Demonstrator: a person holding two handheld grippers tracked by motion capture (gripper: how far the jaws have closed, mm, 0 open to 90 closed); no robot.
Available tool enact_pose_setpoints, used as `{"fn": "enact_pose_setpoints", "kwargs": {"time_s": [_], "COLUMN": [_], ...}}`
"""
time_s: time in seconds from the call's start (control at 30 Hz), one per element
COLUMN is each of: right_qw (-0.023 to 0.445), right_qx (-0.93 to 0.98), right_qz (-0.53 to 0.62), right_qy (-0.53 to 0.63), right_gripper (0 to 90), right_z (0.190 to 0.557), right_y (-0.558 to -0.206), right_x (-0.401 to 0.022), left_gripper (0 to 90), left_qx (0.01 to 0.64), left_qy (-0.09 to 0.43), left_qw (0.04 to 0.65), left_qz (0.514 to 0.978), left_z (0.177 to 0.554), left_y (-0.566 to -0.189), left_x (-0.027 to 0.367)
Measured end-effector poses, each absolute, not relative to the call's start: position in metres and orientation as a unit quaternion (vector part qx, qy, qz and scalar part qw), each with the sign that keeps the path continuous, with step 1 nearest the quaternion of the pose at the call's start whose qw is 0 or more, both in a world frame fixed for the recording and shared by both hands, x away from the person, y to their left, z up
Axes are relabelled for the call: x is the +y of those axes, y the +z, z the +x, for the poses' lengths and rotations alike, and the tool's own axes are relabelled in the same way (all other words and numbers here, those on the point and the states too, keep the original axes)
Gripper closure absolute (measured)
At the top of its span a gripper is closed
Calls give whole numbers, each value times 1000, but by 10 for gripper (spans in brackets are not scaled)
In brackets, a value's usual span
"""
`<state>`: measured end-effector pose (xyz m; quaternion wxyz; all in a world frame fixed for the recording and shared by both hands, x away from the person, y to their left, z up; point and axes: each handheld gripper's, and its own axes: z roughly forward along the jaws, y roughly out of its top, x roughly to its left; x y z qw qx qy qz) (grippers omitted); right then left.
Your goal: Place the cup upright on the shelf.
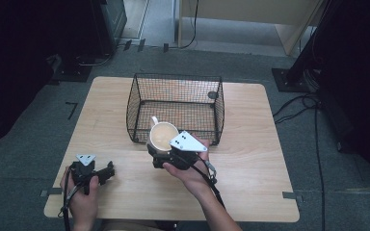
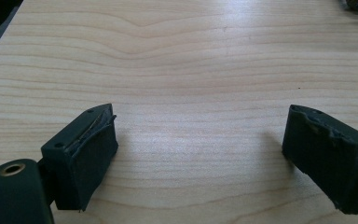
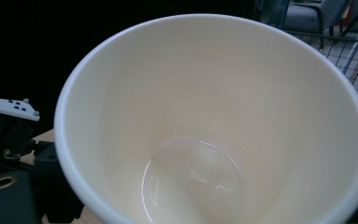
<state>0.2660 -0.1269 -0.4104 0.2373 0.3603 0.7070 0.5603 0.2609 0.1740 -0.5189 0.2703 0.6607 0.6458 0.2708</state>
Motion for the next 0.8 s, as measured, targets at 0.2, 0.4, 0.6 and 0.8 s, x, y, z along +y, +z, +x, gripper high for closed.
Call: {"fn": "enact_pose_setpoints", "kwargs": {"time_s": [0.2, 0.4, 0.6, 0.8], "right_qw": [253, 251, 252, 260], "right_qx": [700, 702, 699, 697], "right_qz": [366, 363, 356, 347], "right_qy": [559, 559, 566, 571], "right_gripper": [86, 87, 87, 87], "right_z": [273, 282, 298, 310], "right_y": [-401, -395, -387, -380], "right_x": [-134, -139, -144, -146], "left_gripper": [101, 100, 100, 101], "left_qx": [646, 646, 646, 646], "left_qy": [270, 271, 271, 270], "left_qw": [270, 272, 271, 271], "left_qz": [661, 659, 660, 660], "left_z": [261, 261, 261, 261], "left_y": [-519, -519, -519, -519], "left_x": [174, 174, 174, 174]}}
